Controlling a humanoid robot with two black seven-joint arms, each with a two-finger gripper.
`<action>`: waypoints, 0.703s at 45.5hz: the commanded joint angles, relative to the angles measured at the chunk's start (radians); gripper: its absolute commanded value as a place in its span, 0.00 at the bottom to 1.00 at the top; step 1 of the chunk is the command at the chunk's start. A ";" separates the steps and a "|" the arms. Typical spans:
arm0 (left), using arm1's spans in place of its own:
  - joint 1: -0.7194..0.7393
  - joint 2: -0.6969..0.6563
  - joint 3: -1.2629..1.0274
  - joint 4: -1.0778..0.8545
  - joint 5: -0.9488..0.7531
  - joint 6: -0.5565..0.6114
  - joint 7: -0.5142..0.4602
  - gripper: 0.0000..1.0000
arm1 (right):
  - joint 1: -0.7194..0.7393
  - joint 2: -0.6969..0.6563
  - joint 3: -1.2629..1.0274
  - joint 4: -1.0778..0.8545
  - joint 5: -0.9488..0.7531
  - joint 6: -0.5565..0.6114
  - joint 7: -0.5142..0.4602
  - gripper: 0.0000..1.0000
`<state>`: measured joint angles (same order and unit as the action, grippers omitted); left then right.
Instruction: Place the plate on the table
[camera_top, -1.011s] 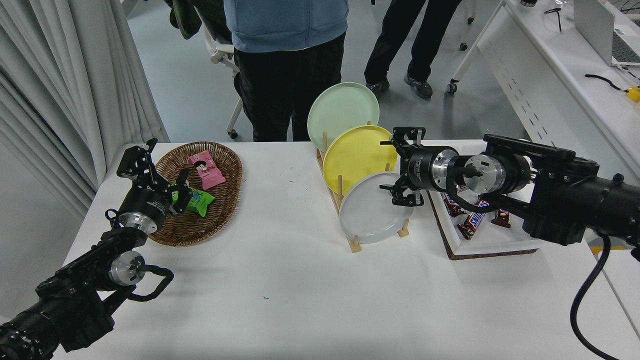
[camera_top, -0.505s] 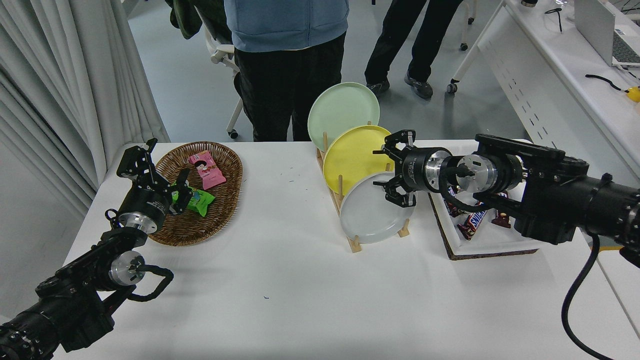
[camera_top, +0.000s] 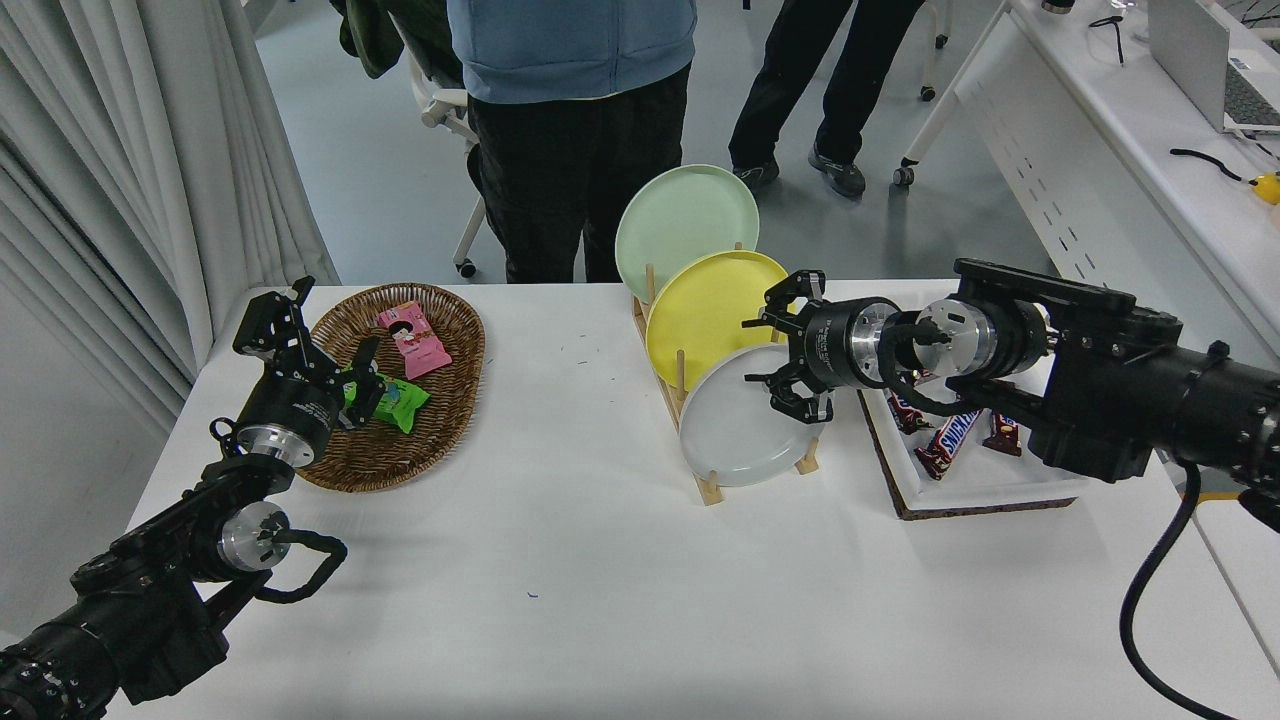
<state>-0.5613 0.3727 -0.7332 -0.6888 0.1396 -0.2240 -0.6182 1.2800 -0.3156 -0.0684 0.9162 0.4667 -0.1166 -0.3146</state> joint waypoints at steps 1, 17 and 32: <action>0.000 0.000 0.000 0.000 0.000 0.000 0.000 1.00 | 0.001 -0.007 0.012 -0.002 -0.003 0.000 -0.008 0.38; 0.000 -0.001 0.000 0.000 0.000 0.000 0.000 1.00 | 0.001 -0.008 0.012 -0.002 -0.007 -0.001 -0.015 0.30; 0.000 0.000 0.000 0.000 0.000 0.000 0.000 1.00 | 0.002 -0.014 0.012 -0.003 -0.013 -0.001 -0.015 0.27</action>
<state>-0.5620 0.3722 -0.7332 -0.6888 0.1396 -0.2240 -0.6182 1.2819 -0.3242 -0.0572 0.9140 0.4596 -0.1178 -0.3288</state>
